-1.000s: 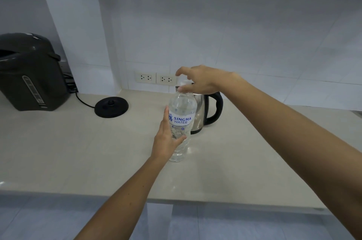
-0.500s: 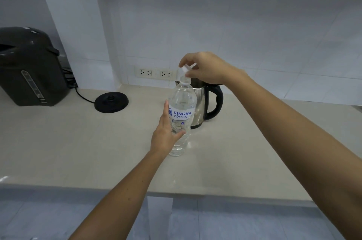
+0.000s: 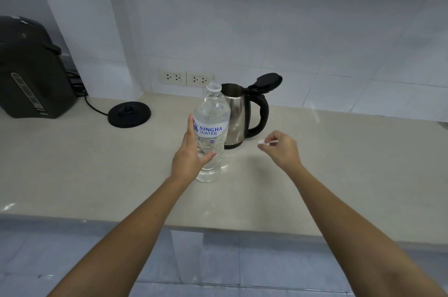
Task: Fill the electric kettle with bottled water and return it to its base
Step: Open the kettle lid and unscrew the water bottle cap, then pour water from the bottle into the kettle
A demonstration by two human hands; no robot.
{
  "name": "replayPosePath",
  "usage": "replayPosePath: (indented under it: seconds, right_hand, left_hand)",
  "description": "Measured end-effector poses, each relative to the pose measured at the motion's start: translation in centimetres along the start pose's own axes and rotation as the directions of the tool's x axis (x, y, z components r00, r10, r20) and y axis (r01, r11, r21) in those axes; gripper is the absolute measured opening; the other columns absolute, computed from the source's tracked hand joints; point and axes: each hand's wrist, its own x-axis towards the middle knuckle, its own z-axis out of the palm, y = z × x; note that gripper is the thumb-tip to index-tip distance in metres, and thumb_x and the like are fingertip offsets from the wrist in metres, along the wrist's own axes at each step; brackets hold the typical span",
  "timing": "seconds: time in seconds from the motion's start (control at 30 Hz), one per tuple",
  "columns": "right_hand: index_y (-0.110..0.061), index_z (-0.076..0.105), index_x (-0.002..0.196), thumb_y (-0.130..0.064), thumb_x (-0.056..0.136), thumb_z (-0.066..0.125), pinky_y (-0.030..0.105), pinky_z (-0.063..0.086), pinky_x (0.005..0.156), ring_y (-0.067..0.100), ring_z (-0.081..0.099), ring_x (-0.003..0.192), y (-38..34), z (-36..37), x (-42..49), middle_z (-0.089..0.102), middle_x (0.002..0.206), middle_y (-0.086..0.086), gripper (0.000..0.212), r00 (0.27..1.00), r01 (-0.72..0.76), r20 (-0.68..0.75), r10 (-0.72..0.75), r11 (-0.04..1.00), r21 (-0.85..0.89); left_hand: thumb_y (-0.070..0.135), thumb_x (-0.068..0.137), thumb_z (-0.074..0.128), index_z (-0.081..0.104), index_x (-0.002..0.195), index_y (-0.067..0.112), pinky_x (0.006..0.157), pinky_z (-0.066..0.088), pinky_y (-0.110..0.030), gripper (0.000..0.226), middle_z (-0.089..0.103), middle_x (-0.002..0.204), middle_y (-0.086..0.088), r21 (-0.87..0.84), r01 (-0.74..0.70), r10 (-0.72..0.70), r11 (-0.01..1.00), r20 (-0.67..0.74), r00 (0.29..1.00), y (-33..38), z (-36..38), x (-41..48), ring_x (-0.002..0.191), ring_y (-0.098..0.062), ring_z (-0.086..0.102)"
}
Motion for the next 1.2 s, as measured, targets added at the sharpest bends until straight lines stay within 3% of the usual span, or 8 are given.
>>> replayPosePath:
  seconds: [0.2,0.47,0.6,0.67,0.77,0.87,0.97,1.2]
  right_hand:
    - [-0.024,0.062,0.070,-0.038,0.083,0.067,0.026,0.048,0.072,0.018,0.064,0.088,6.7,0.3,-0.8,0.070,0.101,-0.001,0.020,0.977,-0.206,0.038,0.210,0.974,-0.091]
    - [-0.021,0.065,0.085,-0.036,0.090,0.057,0.026,0.044,0.072,0.020,0.056,0.083,10.2,0.0,-0.5,0.062,0.093,0.000,0.018,0.953,-0.262,0.077,0.292,0.928,-0.265]
    - [-0.022,0.063,0.081,-0.040,0.092,0.052,0.029,0.048,0.073,0.023,0.058,0.084,10.7,1.0,-0.7,0.065,0.093,0.004,0.023,0.966,-0.206,0.089,0.241,0.933,-0.296]
    - [-0.021,0.065,0.085,-0.040,0.093,0.049,0.031,0.049,0.074,0.027,0.060,0.087,10.8,1.4,-0.9,0.066,0.095,0.006,0.026,0.972,-0.194,0.070,0.225,0.934,-0.299]
    - [-0.023,0.065,0.091,-0.036,0.093,0.050,0.029,0.045,0.073,0.030,0.062,0.092,11.0,1.5,-1.1,0.066,0.102,0.009,0.020,0.975,-0.178,0.074,0.211,0.933,-0.314]
    - [-0.022,0.061,0.097,-0.028,0.090,0.052,0.030,0.046,0.076,0.028,0.061,0.098,10.9,1.5,-1.2,0.065,0.108,0.005,0.013,0.977,-0.155,0.096,0.193,0.939,-0.308]
    - [-0.019,0.059,0.112,-0.021,0.089,0.051,0.033,0.048,0.083,0.027,0.060,0.104,10.0,1.6,-1.1,0.063,0.117,0.004,0.024,0.982,-0.102,0.120,0.143,0.949,-0.299]
    - [-0.013,0.041,0.142,-0.014,0.091,0.053,0.037,0.038,0.107,0.021,0.036,0.138,5.4,0.9,1.0,0.040,0.150,0.002,0.052,0.985,0.159,0.119,-0.128,0.942,-0.296]
  left_hand:
    - [0.031,0.076,0.078,-0.017,0.148,0.036,0.087,0.045,-0.029,0.120,0.023,0.157,0.009,0.006,0.016,-0.016,1.000,-0.008,1.000,-0.1,0.3,0.0,0.133,-0.020,0.044]
    - [0.021,0.078,0.076,-0.014,0.146,0.044,0.095,0.045,-0.031,0.115,0.018,0.158,0.011,-0.089,0.068,-0.079,0.994,-0.121,0.990,0.6,2.2,-1.1,0.138,-0.014,0.038]
    - [0.020,0.075,0.079,-0.004,0.151,0.028,0.102,0.030,-0.019,0.113,0.014,0.159,0.009,-0.156,0.091,-0.125,0.984,-0.223,0.967,1.6,3.9,-1.9,0.141,-0.006,0.025]
    - [0.022,0.070,0.083,-0.003,0.151,0.025,0.110,0.027,-0.026,0.118,0.013,0.158,0.005,-0.170,0.099,-0.143,0.980,-0.270,0.952,2.4,4.7,-1.9,0.142,-0.013,0.023]
    - [0.026,0.065,0.085,-0.004,0.151,0.023,0.116,0.023,-0.050,0.123,0.013,0.158,-0.002,-0.167,0.126,-0.179,0.978,-0.359,0.916,3.3,6.2,-1.3,0.144,-0.020,0.020]
    - [0.030,0.063,0.086,-0.001,0.151,0.016,0.113,0.026,-0.055,0.124,0.016,0.157,-0.007,-0.133,0.180,-0.222,0.975,-0.487,0.845,4.3,7.9,-0.4,0.143,-0.026,0.023]
    - [0.028,0.065,0.085,0.006,0.151,0.010,0.112,0.028,-0.053,0.119,0.021,0.155,-0.009,-0.114,0.233,-0.255,0.966,-0.589,0.767,4.8,9.1,0.5,0.140,-0.029,0.028]
    - [0.038,0.059,0.087,0.012,0.144,0.028,0.106,0.037,-0.048,0.114,0.042,0.143,-0.007,-0.115,0.283,-0.278,0.952,-0.711,0.646,4.6,9.4,2.2,0.125,-0.027,0.047]
